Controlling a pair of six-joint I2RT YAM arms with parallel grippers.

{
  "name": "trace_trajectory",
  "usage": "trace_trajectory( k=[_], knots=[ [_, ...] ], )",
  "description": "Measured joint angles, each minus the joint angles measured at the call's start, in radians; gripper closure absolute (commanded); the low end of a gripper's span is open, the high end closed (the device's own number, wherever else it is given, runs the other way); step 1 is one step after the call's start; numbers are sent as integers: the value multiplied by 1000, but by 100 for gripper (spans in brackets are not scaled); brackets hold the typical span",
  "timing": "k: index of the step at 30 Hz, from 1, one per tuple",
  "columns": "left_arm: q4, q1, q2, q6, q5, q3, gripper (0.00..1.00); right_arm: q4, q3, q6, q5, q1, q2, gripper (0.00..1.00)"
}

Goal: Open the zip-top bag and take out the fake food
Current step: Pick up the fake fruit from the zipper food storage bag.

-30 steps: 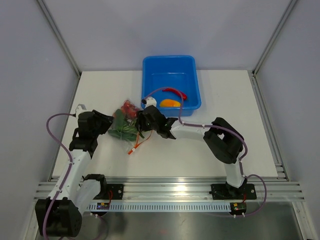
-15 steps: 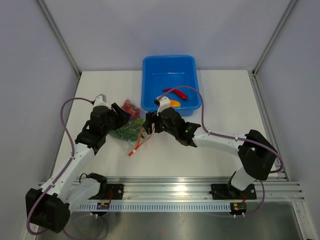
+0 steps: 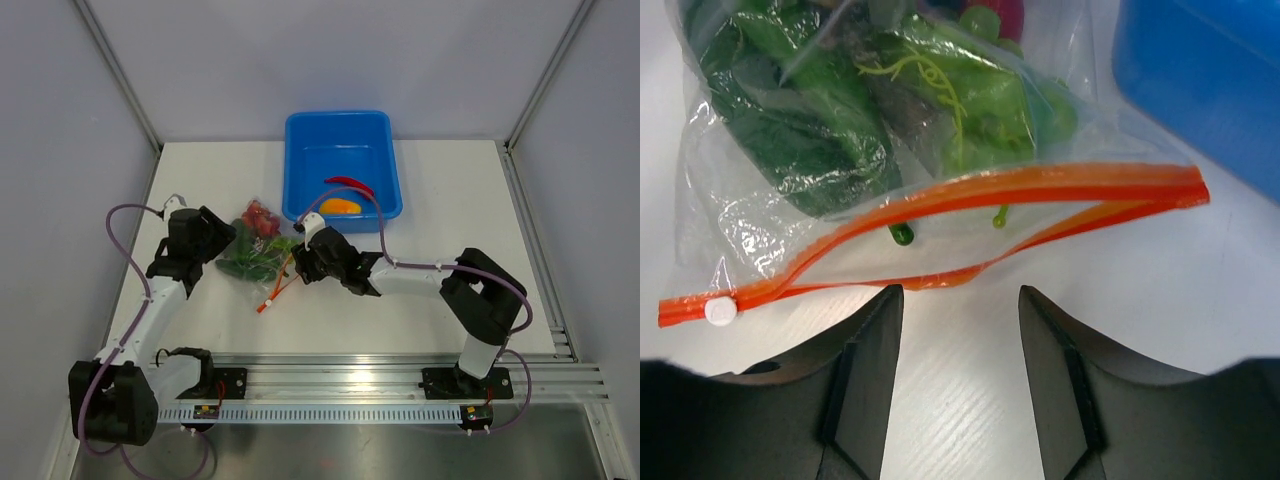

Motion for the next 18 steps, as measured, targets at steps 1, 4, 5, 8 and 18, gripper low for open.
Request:
trace_trajectory(
  k=[1, 4, 5, 8, 18],
  knots=[
    [8, 13, 0, -8, 0, -8, 39, -2, 11, -7, 0, 1, 13, 43],
    [38, 55, -10, -36, -3, -48, 37, -10, 57, -28, 1, 6, 51, 43],
    [47, 70, -16, -49, -3, -68, 37, -11, 73, -36, 1, 9, 63, 43],
    [71, 104, -26, -90, -10, -121, 37, -19, 114, -68, 11, 24, 94, 44],
    [110, 108, 28, -154, -36, -145, 40, -56, 221, -187, 109, 57, 208, 44]
  ],
)
